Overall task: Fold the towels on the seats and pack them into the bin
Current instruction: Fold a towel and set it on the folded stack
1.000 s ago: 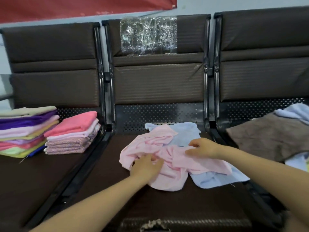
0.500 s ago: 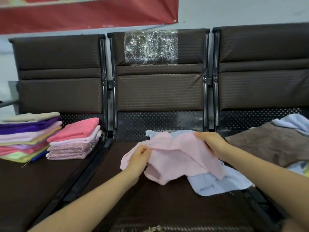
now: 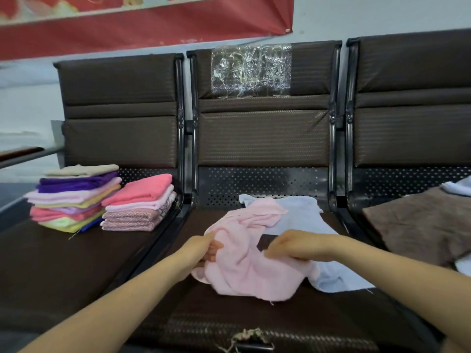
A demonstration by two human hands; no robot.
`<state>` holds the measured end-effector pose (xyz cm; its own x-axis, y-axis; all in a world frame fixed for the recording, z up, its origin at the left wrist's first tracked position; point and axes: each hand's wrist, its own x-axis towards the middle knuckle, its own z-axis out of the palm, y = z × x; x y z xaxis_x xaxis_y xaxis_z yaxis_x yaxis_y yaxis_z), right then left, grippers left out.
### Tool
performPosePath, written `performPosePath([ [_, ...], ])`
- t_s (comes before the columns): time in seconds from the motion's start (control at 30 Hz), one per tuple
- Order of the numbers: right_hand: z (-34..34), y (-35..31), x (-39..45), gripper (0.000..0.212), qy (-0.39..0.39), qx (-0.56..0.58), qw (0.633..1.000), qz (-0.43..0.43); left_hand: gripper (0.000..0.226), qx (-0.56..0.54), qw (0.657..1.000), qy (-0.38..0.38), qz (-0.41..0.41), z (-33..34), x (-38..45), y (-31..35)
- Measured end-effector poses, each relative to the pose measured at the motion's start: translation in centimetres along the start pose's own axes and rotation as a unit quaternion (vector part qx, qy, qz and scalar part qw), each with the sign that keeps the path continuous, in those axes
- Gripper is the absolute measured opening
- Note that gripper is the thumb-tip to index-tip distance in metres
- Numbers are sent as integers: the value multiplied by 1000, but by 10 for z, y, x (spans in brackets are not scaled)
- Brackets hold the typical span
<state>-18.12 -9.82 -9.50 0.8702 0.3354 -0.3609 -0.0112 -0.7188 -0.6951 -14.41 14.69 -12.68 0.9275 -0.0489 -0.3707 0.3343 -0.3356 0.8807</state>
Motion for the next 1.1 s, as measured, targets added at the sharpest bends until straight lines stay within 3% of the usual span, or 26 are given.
performPosePath([
  [0.07, 5, 8, 6, 32, -24, -62, 998, 16, 31, 13, 1000, -11, -26, 2, -1, -2],
  [0.17, 3, 15, 13, 24, 15, -114, 993, 10, 15, 10, 1000, 19, -20, 0, 2, -5],
  [0.27, 3, 16, 17, 4, 183, -197, 962, -47, 18, 80, 994, 66, 15, -10, 9, -12],
  [0.33, 12, 11, 15, 6, 253, -170, 946, -108, 22, 112, 991, 75, 13, -18, 10, -18],
  [0.4, 27, 1, 10, 17, 210, -165, 948, -173, 26, 142, 988, 60, 10, -23, 6, -22],
  [0.5, 57, -11, 11, 38, 105, -274, 931, -216, 34, 191, 980, 18, 54, -29, 0, -33],
  [0.57, 65, -13, 18, 36, 100, -316, 917, -222, 36, 217, 972, -13, 85, -29, -5, -40],
  [0.67, 62, -14, 27, 29, 103, -285, 928, -216, 46, 247, 961, -44, 118, -28, -9, -47],
  [0.8, 46, -7, 25, 39, 62, -160, 970, -173, 18, 173, 976, -35, 129, -27, -9, -42],
  [0.9, 26, -13, 18, 33, 94, 85, 987, -101, 20, 59, 986, 14, 152, -29, -10, -26],
  [1.0, -10, -17, 13, 22, 178, 377, 908, -49, 23, -126, 976, 58, 168, -35, -16, -2],
  [1.1, -49, -1, 8, 21, 268, 475, 838, -19, 27, -259, 949, 79, 163, -48, -20, 16],
])
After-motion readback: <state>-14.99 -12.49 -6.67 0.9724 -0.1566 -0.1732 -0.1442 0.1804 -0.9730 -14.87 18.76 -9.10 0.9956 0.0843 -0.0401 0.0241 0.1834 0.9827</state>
